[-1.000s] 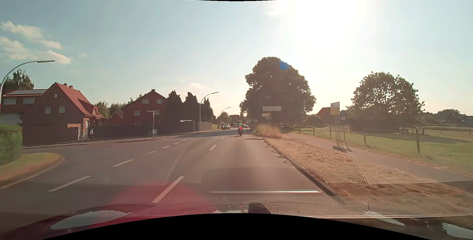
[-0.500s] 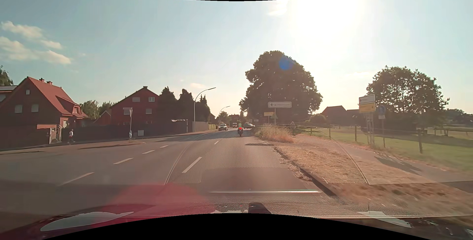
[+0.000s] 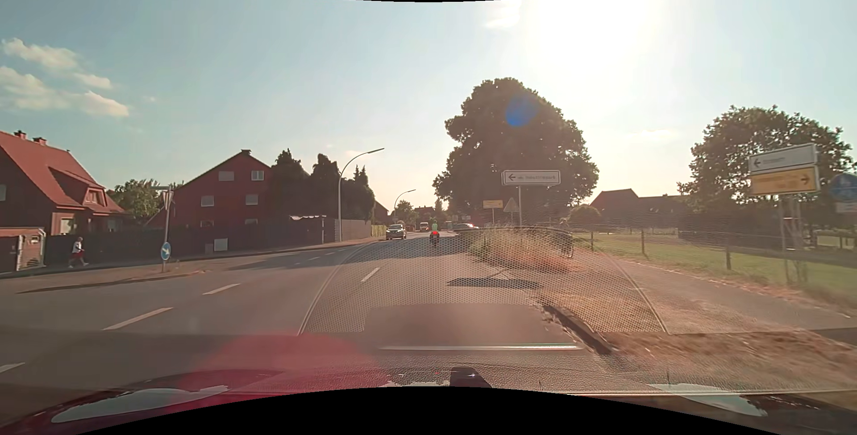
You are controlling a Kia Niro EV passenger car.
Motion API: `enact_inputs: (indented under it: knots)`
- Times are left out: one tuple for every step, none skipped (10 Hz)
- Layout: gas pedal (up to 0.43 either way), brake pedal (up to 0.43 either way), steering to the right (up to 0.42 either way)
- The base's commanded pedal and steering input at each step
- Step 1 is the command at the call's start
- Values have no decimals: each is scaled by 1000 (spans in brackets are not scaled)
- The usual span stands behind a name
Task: Follow the waypoints while adhering to traffic rules and regulations
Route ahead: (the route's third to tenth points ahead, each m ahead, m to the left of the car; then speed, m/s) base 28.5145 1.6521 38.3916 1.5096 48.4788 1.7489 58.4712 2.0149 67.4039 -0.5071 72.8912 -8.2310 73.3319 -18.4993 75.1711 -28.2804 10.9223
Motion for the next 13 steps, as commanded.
enact_inputs:
  knots:
    - [169,0,-3]
    - [169,0,-4]
    - [169,0,-4]
    - [157,0,-4]
    - [157,0,-4]
    - [157,0,-4]
    - [150,0,-4]
    - [130,0,-3]
    - [118,0,-4]
    - [59,0,-3]
    - [0,0,-4]
    - [0,0,-3]
    - [0,0,-4]
